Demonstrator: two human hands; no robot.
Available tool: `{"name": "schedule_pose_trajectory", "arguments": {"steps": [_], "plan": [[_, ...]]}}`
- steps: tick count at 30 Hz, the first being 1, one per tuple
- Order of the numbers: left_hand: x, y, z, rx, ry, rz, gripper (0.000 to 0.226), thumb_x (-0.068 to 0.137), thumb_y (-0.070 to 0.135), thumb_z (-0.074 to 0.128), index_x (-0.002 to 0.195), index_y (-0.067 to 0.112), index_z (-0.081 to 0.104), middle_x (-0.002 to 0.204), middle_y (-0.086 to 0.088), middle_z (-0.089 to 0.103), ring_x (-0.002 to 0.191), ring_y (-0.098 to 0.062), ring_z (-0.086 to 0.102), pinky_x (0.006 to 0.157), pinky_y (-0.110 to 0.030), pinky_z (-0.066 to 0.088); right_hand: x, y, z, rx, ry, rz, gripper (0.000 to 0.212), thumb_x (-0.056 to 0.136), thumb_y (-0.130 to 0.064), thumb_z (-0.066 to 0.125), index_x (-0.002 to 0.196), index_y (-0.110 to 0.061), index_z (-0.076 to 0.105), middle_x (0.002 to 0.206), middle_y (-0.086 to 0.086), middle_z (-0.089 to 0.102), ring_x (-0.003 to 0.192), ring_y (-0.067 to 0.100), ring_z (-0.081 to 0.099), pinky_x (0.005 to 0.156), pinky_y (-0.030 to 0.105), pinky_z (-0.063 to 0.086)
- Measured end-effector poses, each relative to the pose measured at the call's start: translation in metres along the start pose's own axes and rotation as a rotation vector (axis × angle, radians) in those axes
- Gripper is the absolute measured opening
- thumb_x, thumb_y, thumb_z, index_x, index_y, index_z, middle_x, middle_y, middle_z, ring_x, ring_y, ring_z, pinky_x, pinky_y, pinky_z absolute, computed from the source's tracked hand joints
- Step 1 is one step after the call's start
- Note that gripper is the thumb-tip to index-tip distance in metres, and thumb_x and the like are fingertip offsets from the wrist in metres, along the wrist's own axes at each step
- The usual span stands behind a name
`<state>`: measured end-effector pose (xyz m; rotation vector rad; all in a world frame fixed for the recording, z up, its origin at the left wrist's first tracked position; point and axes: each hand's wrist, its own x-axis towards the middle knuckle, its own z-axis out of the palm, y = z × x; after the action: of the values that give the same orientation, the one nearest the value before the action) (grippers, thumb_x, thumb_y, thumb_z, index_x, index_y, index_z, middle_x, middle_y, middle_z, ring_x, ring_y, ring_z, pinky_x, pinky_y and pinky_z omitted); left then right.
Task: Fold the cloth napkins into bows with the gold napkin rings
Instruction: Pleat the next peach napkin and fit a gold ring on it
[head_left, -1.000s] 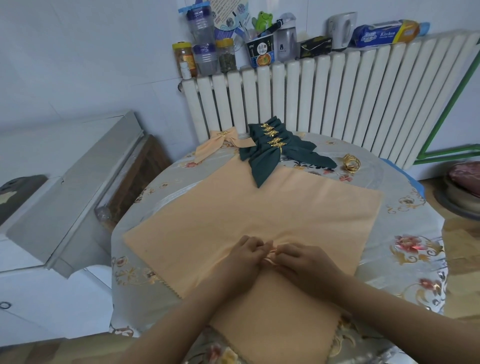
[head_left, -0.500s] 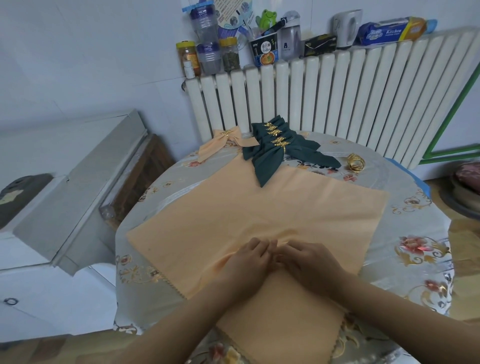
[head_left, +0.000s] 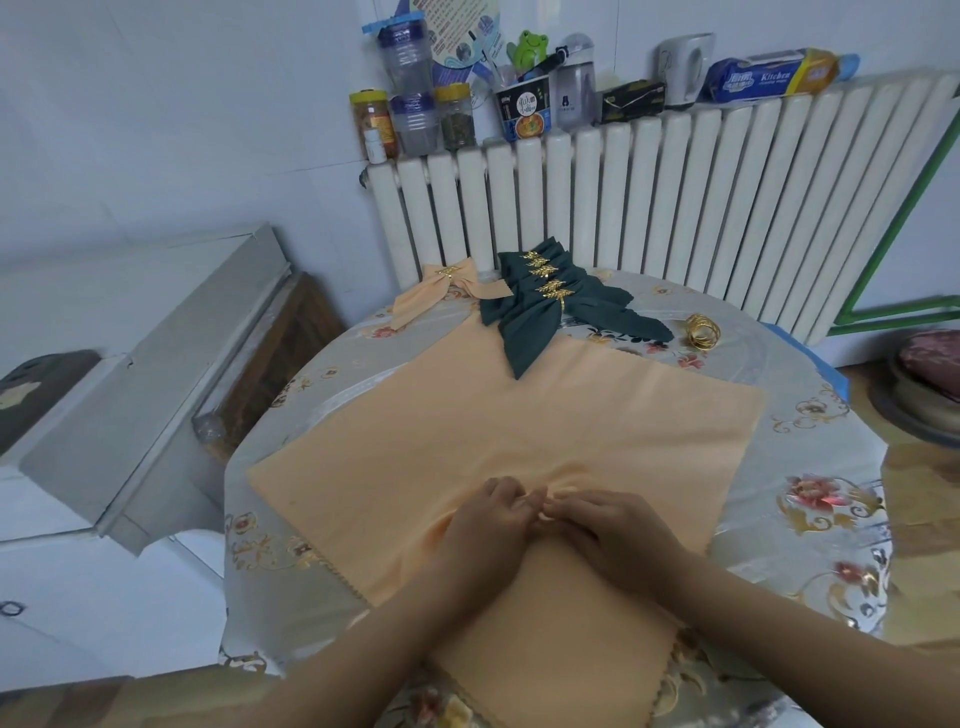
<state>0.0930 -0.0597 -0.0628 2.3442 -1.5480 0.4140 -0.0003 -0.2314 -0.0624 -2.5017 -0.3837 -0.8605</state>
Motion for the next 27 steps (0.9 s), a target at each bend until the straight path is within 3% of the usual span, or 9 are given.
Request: {"name": "schedule_pose_trajectory", "arguments": {"steps": [4,9,12,15,18,24,27], "plan": [[0.003,0.005,-0.006,-0.080,-0.016,-0.061,0.034,0.081,0.016,0.061,0.115,0.012,0.065,0.082,-0.006,0.058,0.078,-0.026,0.059,0.063,-0.026,0.053,-0.001,-0.001,-0.001,0.011,-0.055,0.064,0.025,0.089,-0.034,0.053,0.096,-0.018,0.072,0.098,-0.002,0.073,0.091,0.015,0.069,0.069,0.027,0.056],[0.012,0.002,-0.013,-0.124,-0.048,-0.068,0.032,0.080,0.011,0.060,0.111,0.009,0.068,0.077,-0.009,0.056,0.073,-0.029,0.057,0.061,-0.027,0.051,0.005,0.000,-0.009,0.016,-0.063,0.195,0.026,0.087,-0.043,0.052,0.091,-0.023,0.069,0.082,-0.005,0.069,0.071,0.014,0.063,0.059,0.027,0.052],[0.023,-0.003,-0.020,-0.050,-0.047,-0.019,0.034,0.081,0.014,0.047,0.106,0.007,0.069,0.073,-0.008,0.055,0.068,-0.027,0.056,0.058,-0.025,0.048,0.011,0.007,-0.016,-0.021,-0.051,0.273,0.034,0.088,-0.045,0.043,0.097,-0.025,0.070,0.092,-0.008,0.070,0.081,0.010,0.064,0.065,0.019,0.046],[0.043,-0.011,-0.019,0.015,-0.062,-0.035,0.035,0.077,0.002,0.058,0.111,0.003,0.067,0.078,-0.011,0.057,0.071,-0.029,0.055,0.059,-0.031,0.049,0.025,0.024,-0.024,-0.078,-0.037,0.374,0.041,0.091,-0.045,0.038,0.106,-0.022,0.069,0.104,-0.005,0.070,0.094,0.014,0.064,0.078,0.023,0.042],[0.068,-0.012,-0.013,0.064,-0.064,-0.023,0.039,0.076,-0.003,0.062,0.115,0.001,0.064,0.081,-0.012,0.058,0.074,-0.028,0.054,0.059,-0.031,0.046,0.040,0.049,-0.037,-0.117,-0.004,0.534,0.030,0.096,-0.031,0.047,0.117,-0.019,0.064,0.118,-0.003,0.065,0.107,0.016,0.059,0.091,0.026,0.041],[0.120,-0.014,0.006,0.083,-0.026,0.006,0.043,0.065,-0.005,0.073,0.107,0.001,0.067,0.074,-0.011,0.059,0.066,-0.026,0.056,0.051,-0.028,0.046,0.062,0.111,-0.060,-0.157,0.052,0.816,0.031,0.094,-0.031,0.052,0.121,-0.017,0.061,0.117,0.002,0.065,0.105,0.019,0.059,0.089,0.032,0.046],[0.146,-0.015,0.020,0.111,0.010,0.058,0.034,0.072,-0.002,0.059,0.105,0.001,0.068,0.073,-0.009,0.060,0.066,-0.024,0.057,0.052,-0.027,0.047,0.062,0.147,-0.066,-0.167,0.104,0.903,0.033,0.092,-0.033,0.055,0.119,-0.016,0.061,0.118,0.006,0.062,0.103,0.022,0.059,0.086,0.034,0.047]]}}
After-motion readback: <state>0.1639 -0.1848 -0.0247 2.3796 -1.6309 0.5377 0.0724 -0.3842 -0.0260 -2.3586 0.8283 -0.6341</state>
